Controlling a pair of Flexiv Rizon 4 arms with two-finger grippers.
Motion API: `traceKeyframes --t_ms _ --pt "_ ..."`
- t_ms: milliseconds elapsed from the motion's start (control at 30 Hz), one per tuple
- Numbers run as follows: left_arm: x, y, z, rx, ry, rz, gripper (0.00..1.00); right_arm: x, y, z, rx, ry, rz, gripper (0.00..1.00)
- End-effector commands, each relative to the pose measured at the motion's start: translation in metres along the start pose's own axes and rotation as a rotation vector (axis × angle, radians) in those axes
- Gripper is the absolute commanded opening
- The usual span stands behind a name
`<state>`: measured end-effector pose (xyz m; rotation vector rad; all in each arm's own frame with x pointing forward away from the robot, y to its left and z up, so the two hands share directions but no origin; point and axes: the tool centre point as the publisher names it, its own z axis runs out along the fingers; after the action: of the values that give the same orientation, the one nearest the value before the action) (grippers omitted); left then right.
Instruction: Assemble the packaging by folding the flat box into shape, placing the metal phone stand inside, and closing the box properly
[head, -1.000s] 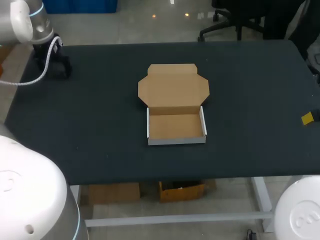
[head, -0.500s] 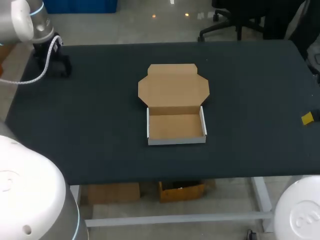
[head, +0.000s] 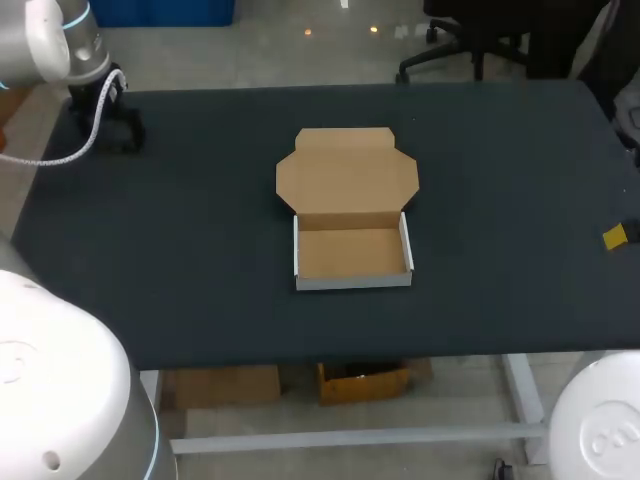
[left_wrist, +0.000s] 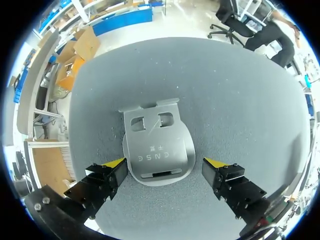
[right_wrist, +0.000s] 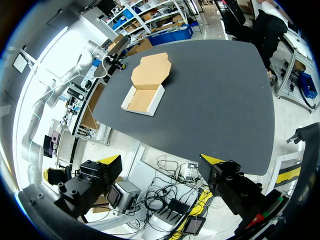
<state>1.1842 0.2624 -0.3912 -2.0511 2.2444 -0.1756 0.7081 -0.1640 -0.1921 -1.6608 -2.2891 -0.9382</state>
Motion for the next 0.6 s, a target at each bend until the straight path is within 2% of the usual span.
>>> traceKeyframes --t_ms 33,600 --pt "-0.0016 -0.0070 0.0032 -0.013 0.000 -0.001 1.00 0.0012 -0.0009 -0.0009 -0.001 -0.001 0.000 1.00" --pt "-0.0028 -0.0085 0.0040 -0.016 0.003 -0.002 0.96 0.0012 -0.0009 -0.0009 -0.001 -0.001 0.000 1.00"
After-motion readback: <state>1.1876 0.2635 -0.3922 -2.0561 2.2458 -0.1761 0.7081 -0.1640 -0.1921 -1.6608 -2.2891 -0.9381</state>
